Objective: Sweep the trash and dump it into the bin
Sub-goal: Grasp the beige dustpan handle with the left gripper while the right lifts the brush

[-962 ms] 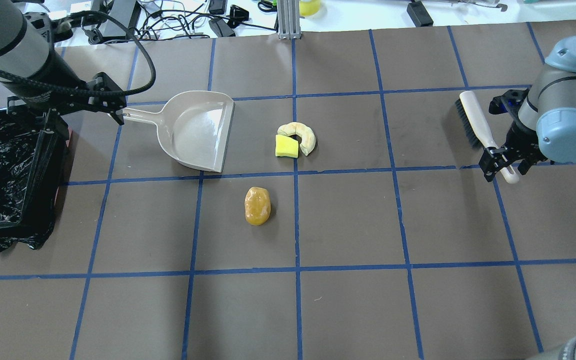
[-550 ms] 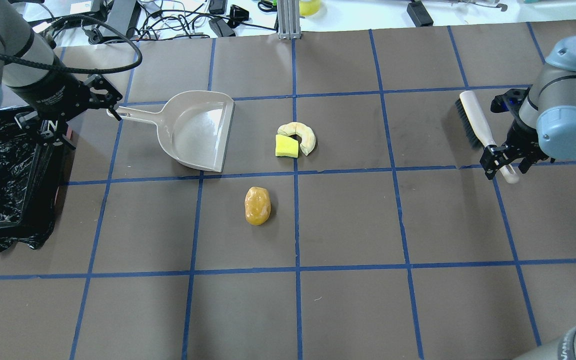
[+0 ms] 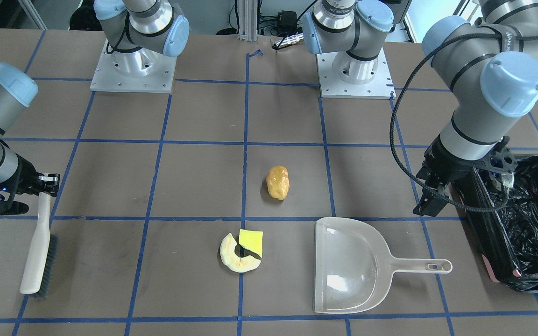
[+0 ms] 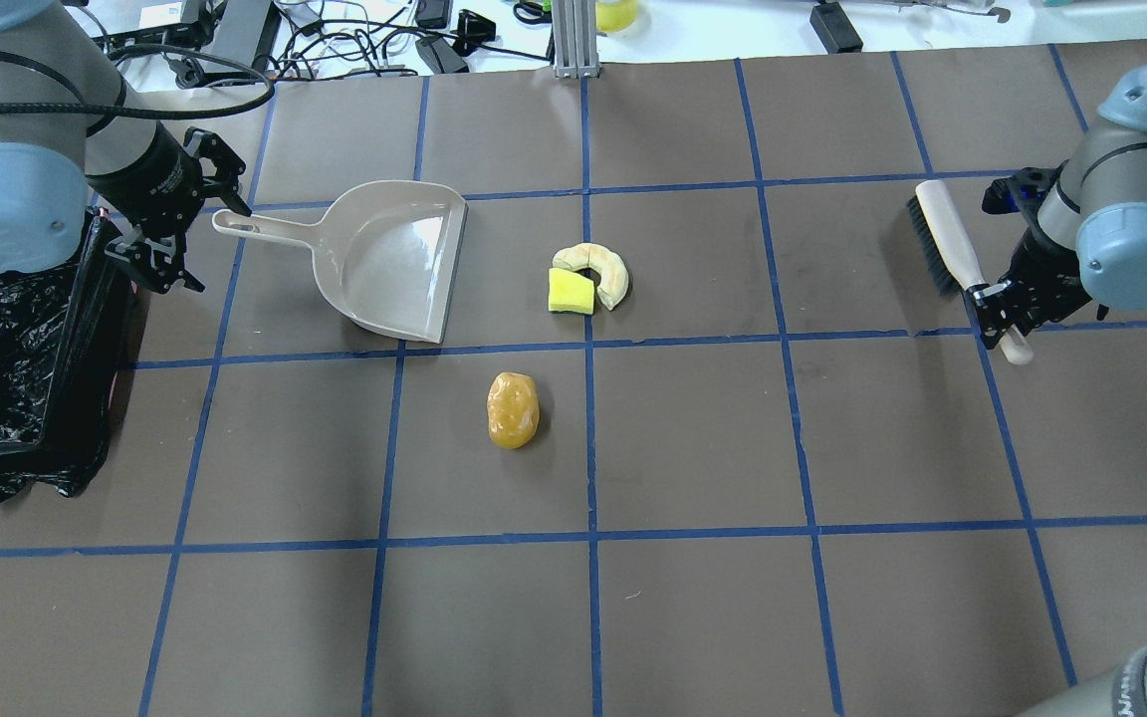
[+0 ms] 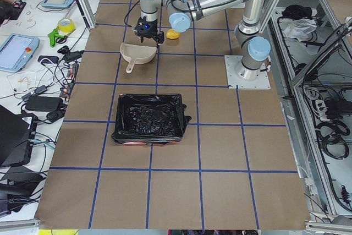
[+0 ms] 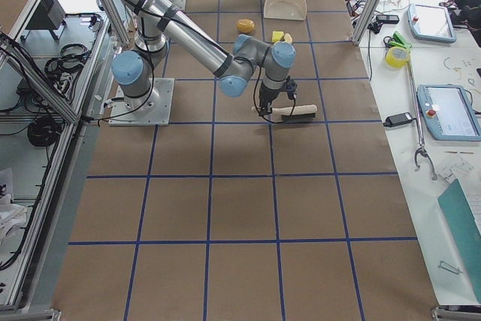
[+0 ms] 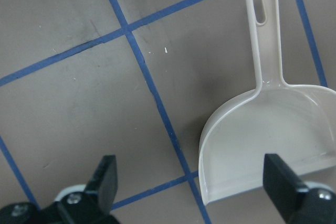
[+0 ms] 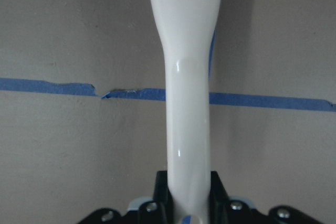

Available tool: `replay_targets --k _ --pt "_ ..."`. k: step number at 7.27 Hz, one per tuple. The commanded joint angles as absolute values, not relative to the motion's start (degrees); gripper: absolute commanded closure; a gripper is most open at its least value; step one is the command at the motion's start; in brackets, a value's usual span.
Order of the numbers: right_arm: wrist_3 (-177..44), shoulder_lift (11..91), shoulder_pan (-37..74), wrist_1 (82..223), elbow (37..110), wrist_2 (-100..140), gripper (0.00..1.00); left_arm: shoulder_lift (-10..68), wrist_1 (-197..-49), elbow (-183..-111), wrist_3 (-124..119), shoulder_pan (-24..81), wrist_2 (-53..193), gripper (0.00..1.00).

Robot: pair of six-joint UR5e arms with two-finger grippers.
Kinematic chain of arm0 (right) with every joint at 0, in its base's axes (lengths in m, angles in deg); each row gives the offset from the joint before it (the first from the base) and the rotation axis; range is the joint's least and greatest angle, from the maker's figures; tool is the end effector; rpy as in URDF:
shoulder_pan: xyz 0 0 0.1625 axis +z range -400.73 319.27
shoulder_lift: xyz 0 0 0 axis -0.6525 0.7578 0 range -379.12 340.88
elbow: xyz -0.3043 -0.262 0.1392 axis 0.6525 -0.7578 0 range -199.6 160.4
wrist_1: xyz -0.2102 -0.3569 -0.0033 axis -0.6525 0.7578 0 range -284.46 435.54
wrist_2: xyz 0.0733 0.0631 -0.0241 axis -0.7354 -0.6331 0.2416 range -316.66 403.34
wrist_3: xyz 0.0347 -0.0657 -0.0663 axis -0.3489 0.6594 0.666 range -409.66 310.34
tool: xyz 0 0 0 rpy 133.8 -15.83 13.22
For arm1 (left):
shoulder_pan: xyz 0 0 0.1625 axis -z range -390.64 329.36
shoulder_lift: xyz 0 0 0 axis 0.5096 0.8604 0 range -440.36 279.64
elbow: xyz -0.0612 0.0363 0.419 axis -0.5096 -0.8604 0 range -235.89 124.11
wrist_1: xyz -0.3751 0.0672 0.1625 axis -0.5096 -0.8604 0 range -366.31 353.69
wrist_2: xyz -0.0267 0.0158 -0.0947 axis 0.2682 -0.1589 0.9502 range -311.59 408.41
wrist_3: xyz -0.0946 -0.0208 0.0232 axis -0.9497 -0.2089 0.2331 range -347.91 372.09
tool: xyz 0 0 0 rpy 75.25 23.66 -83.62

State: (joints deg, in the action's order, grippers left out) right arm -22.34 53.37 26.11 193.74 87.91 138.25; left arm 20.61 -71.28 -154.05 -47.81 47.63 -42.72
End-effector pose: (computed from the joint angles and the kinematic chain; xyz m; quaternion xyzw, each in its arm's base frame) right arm -0.0962 -0.5420 0.2324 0.0387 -0.9966 -0.0720 0.0134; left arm -0.0145 -0.5758 0.3624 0.5848 -0.8095 0.0510 0.0120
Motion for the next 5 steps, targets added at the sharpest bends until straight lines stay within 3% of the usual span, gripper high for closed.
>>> replay_targets --k 1,3,5 --pt "-23.72 54.69 26.24 193.06 86.5 138.17 0.89 25.17 -65.03 -153.97 -50.12 47.67 -42.73 0.05" --pt "-29.23 56.63 31.74 179.4 80.8 138.78 0.95 29.13 -64.32 -152.05 -53.29 47.67 -42.82 0.05" --pt "-43.86 56.81 42.89 176.53 79.8 139.05 0.95 33.61 -64.32 -147.4 -54.87 47.67 -42.73 0.05"
